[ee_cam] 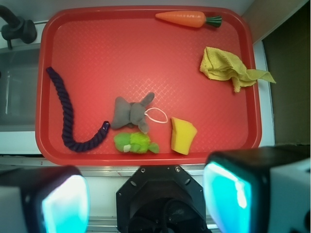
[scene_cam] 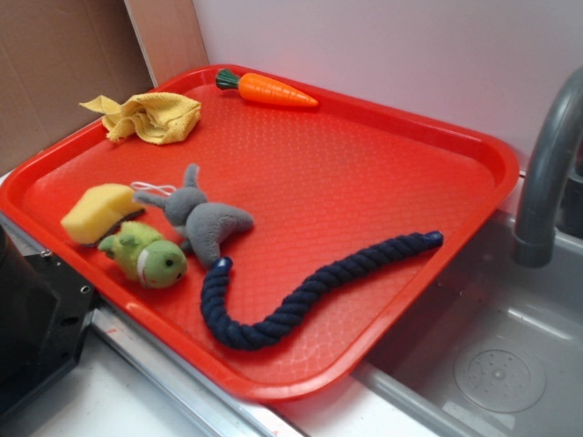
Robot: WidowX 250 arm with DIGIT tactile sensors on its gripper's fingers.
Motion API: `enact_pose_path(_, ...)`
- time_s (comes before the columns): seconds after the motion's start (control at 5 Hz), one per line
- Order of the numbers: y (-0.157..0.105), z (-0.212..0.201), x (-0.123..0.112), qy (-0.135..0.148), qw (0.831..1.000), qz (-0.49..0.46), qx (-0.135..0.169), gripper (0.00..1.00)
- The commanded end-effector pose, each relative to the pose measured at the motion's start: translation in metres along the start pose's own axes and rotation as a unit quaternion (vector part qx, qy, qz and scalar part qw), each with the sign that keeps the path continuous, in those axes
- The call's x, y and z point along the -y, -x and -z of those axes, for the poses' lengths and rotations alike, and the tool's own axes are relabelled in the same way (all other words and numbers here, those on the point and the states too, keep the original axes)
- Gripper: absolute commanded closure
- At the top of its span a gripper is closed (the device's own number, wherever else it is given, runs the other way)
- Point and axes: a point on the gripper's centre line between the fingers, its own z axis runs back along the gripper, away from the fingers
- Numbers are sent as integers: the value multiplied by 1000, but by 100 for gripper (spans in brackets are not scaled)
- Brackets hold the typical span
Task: Grab the yellow cloth.
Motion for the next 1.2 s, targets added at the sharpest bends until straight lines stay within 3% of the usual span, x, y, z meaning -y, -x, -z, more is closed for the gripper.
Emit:
enact_pose_path(0.0, 0, 0, 0, 0, 1000, 0, 0, 0)
enact_pose_path(0.2, -16, 44, -51, -8, 998, -69, 6, 0)
enact_pose_path(0.4, -44, 64, -107, -48, 980, -187, 45, 0)
enact_pose_path(0.6, -48, 59, -116, -62, 963, -256, 47, 0)
enact_pose_path(1.0, -48, 59, -116, -62, 963, -256, 47, 0)
